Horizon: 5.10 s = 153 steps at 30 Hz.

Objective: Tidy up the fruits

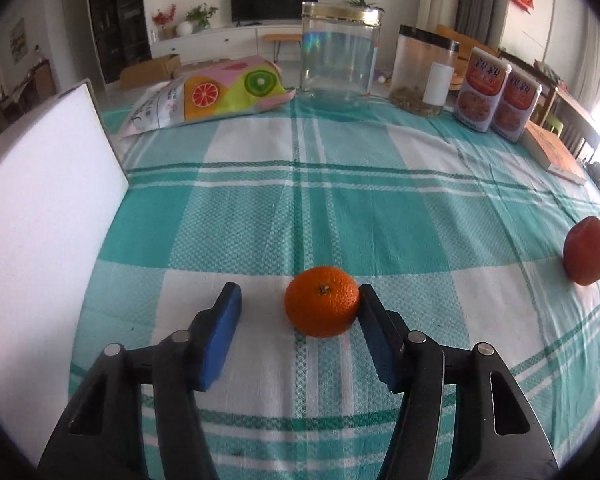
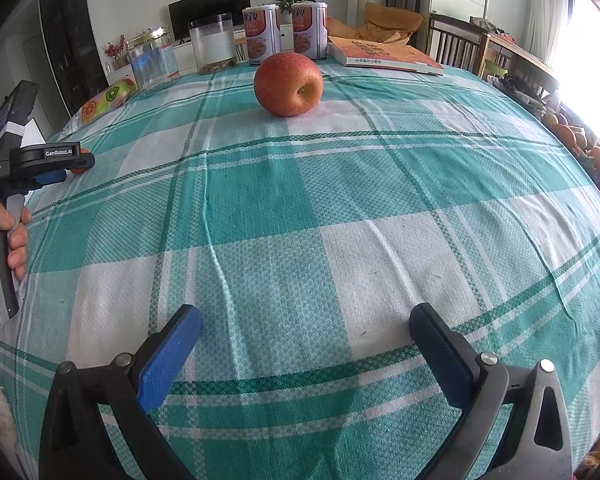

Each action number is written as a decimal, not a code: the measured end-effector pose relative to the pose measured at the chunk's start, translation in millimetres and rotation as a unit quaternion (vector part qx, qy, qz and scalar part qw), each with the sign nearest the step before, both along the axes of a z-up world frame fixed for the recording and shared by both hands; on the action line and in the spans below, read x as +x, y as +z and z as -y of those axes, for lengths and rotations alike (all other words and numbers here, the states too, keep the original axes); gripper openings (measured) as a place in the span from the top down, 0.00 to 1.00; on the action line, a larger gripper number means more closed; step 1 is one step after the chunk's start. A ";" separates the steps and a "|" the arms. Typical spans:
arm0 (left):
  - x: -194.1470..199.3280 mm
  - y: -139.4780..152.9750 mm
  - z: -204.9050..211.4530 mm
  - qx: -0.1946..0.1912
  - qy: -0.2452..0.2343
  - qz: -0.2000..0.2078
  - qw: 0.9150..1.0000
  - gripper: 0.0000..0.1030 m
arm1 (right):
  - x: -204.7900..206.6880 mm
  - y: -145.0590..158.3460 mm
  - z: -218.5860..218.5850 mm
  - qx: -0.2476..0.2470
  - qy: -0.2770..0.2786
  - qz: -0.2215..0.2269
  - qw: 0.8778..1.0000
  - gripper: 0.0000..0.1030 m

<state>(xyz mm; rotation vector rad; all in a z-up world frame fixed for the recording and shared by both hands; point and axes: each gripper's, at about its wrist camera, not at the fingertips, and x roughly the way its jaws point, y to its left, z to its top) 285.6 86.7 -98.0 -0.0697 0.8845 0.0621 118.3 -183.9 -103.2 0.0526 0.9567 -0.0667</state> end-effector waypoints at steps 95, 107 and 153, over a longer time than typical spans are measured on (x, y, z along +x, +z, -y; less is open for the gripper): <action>-166.1 7.8 74.5 -0.034 -0.191 -0.028 0.981 0.55 | 92.7 29.2 53.1 0.342 0.066 -0.022 0.937 0.33; -284.3 130.7 -29.5 -0.168 -0.136 0.023 0.976 0.68 | 18.3 115.2 -113.4 0.338 0.260 -0.028 0.904 0.33; -358.2 143.5 -222.8 0.077 0.249 -0.032 0.965 0.08 | -134.7 164.5 -372.3 0.010 0.433 -0.056 0.900 0.01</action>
